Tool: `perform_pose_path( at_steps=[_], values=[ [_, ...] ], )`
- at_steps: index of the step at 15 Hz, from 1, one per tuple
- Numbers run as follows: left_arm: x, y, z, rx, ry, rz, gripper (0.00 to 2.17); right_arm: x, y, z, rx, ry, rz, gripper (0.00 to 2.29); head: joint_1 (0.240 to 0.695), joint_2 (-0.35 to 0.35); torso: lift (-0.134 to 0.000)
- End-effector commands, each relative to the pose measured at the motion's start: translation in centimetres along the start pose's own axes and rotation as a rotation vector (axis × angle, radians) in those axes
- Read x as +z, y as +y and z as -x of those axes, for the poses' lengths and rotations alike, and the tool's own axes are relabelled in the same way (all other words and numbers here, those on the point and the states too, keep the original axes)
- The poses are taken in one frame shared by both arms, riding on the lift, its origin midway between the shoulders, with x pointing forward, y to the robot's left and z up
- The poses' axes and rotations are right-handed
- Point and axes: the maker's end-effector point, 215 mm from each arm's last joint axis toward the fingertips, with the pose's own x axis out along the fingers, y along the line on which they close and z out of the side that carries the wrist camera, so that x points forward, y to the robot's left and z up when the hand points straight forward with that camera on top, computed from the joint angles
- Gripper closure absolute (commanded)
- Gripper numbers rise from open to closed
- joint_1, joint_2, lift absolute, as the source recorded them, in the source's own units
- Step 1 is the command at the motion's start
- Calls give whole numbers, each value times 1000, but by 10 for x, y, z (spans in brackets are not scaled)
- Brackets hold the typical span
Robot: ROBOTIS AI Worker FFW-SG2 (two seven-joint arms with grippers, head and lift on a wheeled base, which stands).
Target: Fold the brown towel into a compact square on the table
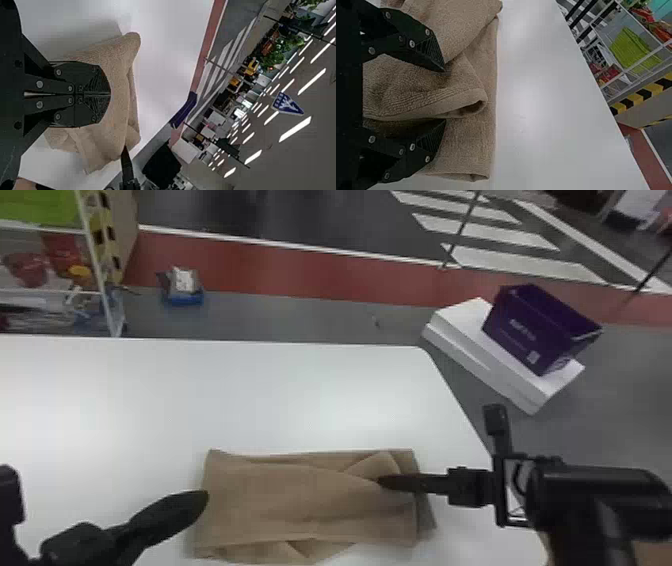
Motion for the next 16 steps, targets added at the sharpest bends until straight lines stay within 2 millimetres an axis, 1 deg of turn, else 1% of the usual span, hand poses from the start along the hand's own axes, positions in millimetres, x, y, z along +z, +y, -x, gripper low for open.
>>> perform_pose_path(
  at_steps=[1,3,5,7,9,12,16],
  values=[
    [-4,-4,-5,-7,7,3,2138,1,-2,4,2,-11,0,525,695,-319,-124],
    [-15,-5,-17,-11,38,-5,2138,5,-1,8,7,-27,2,515,695,-328,-124],
    [-34,-9,-32,-14,88,-16,2138,7,-1,14,13,-42,1,512,695,-342,-124],
    [-47,-13,-43,-20,121,-26,2138,6,-4,17,11,-51,7,512,695,-350,-124],
    [-54,-5,-47,12,136,-50,2138,11,-7,22,5,-66,25,512,695,-350,-124],
    [-54,18,-38,73,154,-84,2138,13,-6,22,13,-76,35,508,695,-350,-124],
    [-51,47,-13,146,152,-85,2138,14,-6,23,16,-79,31,481,695,-350,-124]
  ],
)
